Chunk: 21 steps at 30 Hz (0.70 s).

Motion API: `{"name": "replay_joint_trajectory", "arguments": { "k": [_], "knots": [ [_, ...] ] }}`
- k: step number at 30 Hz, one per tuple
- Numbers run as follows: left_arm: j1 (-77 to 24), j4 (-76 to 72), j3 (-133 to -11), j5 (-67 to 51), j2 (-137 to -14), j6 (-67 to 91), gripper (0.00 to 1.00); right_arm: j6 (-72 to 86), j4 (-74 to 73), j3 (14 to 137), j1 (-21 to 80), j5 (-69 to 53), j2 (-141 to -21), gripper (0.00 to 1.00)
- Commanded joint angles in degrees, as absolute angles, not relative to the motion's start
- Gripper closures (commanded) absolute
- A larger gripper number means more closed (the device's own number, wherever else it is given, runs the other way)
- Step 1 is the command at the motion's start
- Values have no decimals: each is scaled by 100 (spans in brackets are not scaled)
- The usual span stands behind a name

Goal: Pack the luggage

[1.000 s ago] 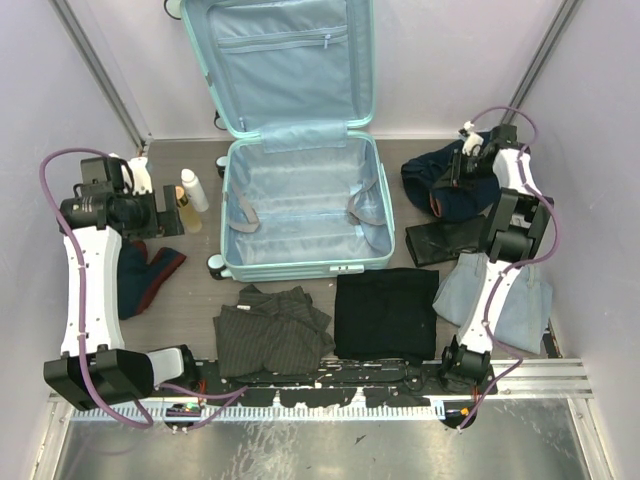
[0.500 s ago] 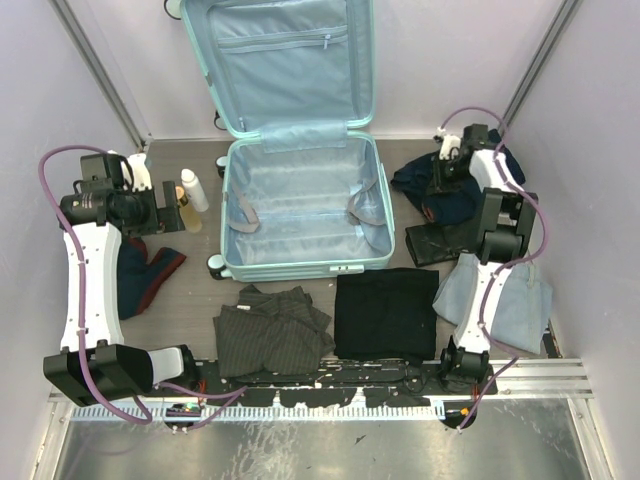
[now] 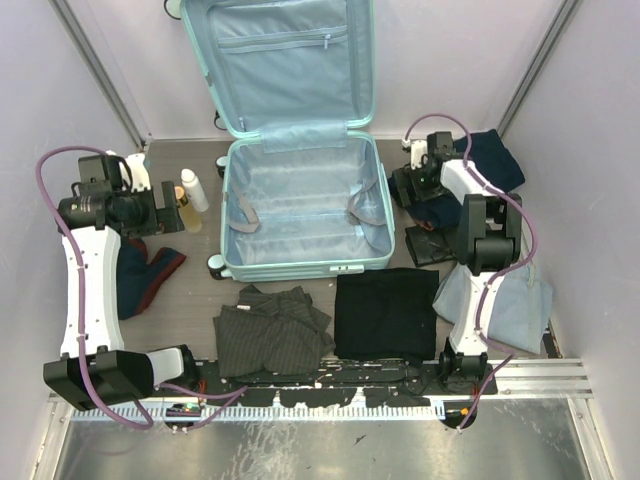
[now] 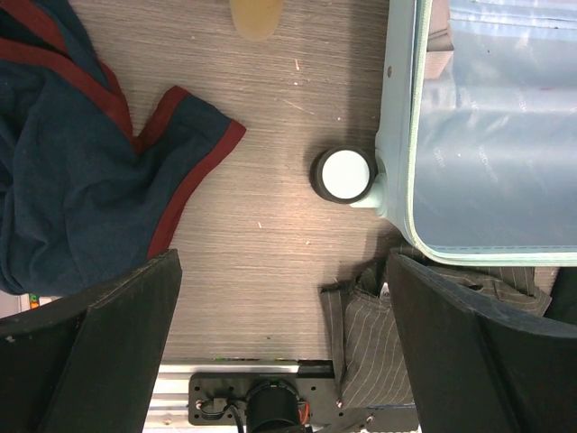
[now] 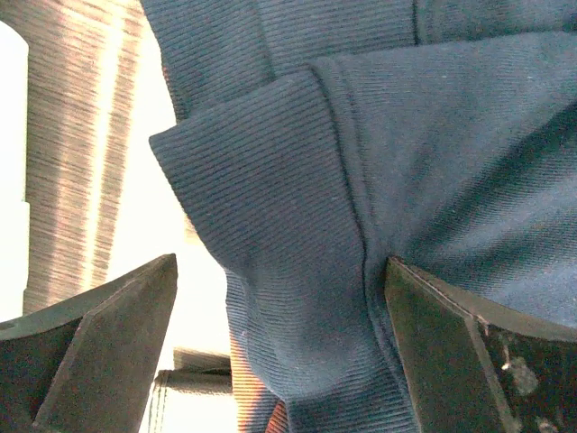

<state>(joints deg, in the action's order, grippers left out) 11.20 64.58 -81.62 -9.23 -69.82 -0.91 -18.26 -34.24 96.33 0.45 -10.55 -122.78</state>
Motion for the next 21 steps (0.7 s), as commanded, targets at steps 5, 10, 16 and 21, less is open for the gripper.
{"name": "replay_joint_trajectory", "arguments": {
  "k": [5, 10, 16, 21],
  "knots": [
    [1090, 6338, -8180, -895, -6812, -168, 2, -2455, -2596, 9161, 435, 368, -12296, 0],
    [1090, 6340, -8218, -772, -6848, -215, 2, -2543, -2937, 9310, 327, 160, -12853, 0],
    [1096, 6328, -8297, -733, -6834, -221, 2, -2293, -4187, 10294, -255, -842, -13675, 33],
    [1093, 6296, -8444, -763, -6956, -212, 2, -2283, -4565, 10902, -540, -885, -13992, 62]
  ]
}}
